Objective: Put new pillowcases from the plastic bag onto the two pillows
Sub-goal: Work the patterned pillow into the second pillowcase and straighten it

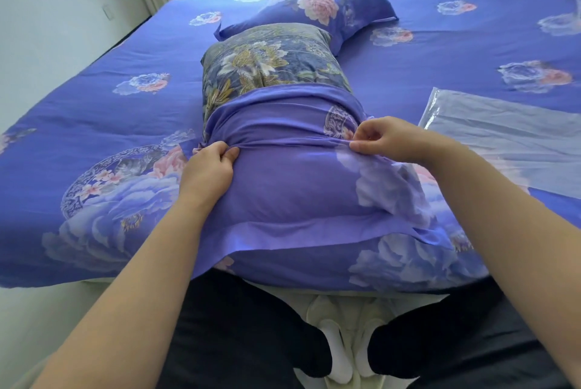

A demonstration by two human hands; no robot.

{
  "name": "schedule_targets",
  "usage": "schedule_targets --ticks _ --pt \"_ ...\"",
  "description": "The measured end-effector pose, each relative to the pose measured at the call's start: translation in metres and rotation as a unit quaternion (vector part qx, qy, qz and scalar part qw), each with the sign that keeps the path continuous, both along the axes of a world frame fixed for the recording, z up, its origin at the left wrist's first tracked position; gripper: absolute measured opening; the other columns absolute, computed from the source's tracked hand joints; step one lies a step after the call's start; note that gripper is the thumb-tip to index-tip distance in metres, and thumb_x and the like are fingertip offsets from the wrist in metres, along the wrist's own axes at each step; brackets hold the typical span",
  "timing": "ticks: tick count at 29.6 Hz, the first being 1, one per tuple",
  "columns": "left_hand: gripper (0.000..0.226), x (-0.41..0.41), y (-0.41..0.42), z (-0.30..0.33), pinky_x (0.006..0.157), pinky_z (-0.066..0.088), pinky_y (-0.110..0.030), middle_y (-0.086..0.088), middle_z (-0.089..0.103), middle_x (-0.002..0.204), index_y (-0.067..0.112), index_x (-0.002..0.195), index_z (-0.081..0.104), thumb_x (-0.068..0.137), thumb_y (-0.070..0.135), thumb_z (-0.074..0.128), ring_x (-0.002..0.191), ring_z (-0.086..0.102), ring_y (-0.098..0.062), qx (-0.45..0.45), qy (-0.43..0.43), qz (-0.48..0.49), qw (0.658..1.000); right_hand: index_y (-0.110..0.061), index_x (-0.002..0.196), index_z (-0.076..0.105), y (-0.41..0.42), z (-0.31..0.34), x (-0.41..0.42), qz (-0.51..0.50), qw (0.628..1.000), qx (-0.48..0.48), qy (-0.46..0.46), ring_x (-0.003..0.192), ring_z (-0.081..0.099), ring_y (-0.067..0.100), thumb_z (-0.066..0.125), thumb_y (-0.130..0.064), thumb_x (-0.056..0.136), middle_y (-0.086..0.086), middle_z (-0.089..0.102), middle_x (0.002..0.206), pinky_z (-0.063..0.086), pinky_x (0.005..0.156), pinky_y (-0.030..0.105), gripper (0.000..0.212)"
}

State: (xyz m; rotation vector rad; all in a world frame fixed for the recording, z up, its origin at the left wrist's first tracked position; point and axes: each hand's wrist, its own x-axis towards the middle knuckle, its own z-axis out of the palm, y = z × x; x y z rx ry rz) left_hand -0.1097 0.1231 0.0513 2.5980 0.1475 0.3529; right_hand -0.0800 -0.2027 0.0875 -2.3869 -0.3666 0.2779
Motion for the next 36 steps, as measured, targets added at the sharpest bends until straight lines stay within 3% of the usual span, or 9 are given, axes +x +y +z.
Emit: schedule_targets --ticks 4,7,9,12,16,22,25,33,36 --pt "0.033 0.001 -0.003 -0.008 0.062 0.032 -0.037 -0.018 0.058 0.076 0.015 0.070 0.040 0.097 0.032 0.045 0.082 0.054 -0.041 -0.027 -0.053 -0.020 0.998 -0.023 0.070 0.050 0.005 -0.005 -0.001 -0.030 0.975 0.213 0.055 0.062 0.035 0.012 0.051 -0.032 0.096 -0.003 0.042 0.065 0.029 0.056 0.029 0.028" --pt "0.030 0.007 0.010 -0.013 0.063 0.034 -0.038 -0.024 0.061 0.083 0.010 0.075 0.047 0.098 0.029 0.045 0.082 0.055 -0.042 -0.043 -0.067 -0.033 0.996 -0.024 0.059 0.048 0.019 -0.003 0.000 0.006 0.937 0.316 0.146 0.050 0.041 0.004 0.051 -0.038 0.095 -0.009 0.046 0.056 0.038 0.047 0.020 0.038" --pt "0.030 0.010 0.023 -0.016 0.064 0.034 -0.037 -0.022 0.059 0.078 0.010 0.073 0.046 0.098 0.026 0.046 0.080 0.055 -0.039 -0.054 -0.057 -0.041 0.996 -0.024 0.055 0.047 0.030 -0.002 0.001 0.035 0.942 0.288 0.168 0.045 0.041 0.004 0.051 -0.047 0.092 -0.010 0.046 0.052 0.037 0.042 0.017 0.043" --pt "0.031 0.013 0.034 -0.021 0.062 0.027 -0.033 -0.013 0.053 0.070 0.013 0.069 0.042 0.098 0.022 0.047 0.074 0.053 -0.032 -0.058 -0.035 -0.052 0.996 -0.026 0.055 0.044 0.031 0.008 0.009 0.085 0.972 0.121 0.183 0.049 0.031 0.011 0.054 -0.066 0.080 -0.006 0.036 0.056 0.022 0.044 0.027 0.048" --pt "0.033 0.014 0.032 -0.023 0.061 0.026 -0.031 -0.003 0.046 0.062 0.013 0.066 0.042 0.098 0.019 0.048 0.068 0.046 -0.023 -0.080 -0.031 -0.062 0.994 -0.012 0.073 0.053 0.007 0.026 0.020 0.151 0.954 0.051 0.253 0.059 0.048 0.011 0.070 -0.037 0.074 0.002 0.049 0.067 0.038 0.053 0.024 0.030" --pt "0.030 0.018 0.020 -0.029 0.064 0.033 -0.032 -0.019 0.060 0.080 0.006 0.075 0.053 0.099 0.022 0.046 0.080 0.055 -0.027 -0.106 0.001 -0.043 0.993 -0.004 0.081 0.052 0.032 0.008 0.008 -0.003 0.987 0.099 -0.126 0.075 0.046 0.016 0.054 -0.025 0.095 0.009 0.052 0.080 0.037 0.072 0.030 0.026" --pt "0.030 0.019 0.022 -0.029 0.068 0.037 -0.032 -0.016 0.064 0.087 0.003 0.081 0.058 0.099 0.024 0.045 0.086 0.058 -0.027 -0.110 0.019 -0.039 0.993 -0.016 0.074 0.044 0.051 0.011 0.008 -0.009 0.978 0.099 -0.184 0.062 0.042 0.009 0.051 -0.026 0.096 -0.002 0.047 0.066 0.035 0.063 0.020 0.025" --pt "0.035 0.003 0.031 -0.044 0.075 0.038 -0.028 -0.005 0.062 0.090 0.010 0.086 0.061 0.100 0.033 0.039 0.088 0.055 -0.018 -0.209 0.076 -0.009 0.975 -0.023 0.069 0.046 0.062 0.012 0.033 0.033 0.962 0.254 0.089 0.053 0.034 0.004 0.054 -0.025 0.096 -0.011 0.042 0.059 0.031 0.048 0.018 0.028" --pt "0.035 -0.013 0.039 -0.040 0.064 0.038 -0.029 0.000 0.056 0.079 0.007 0.087 0.059 0.098 0.037 0.045 0.072 0.048 -0.011 -0.286 0.094 -0.032 0.953 -0.022 0.067 0.046 0.048 0.000 0.040 0.023 0.964 0.222 0.142 0.054 0.033 0.005 0.055 -0.024 0.095 -0.007 0.040 0.060 0.030 0.052 0.021 0.029"
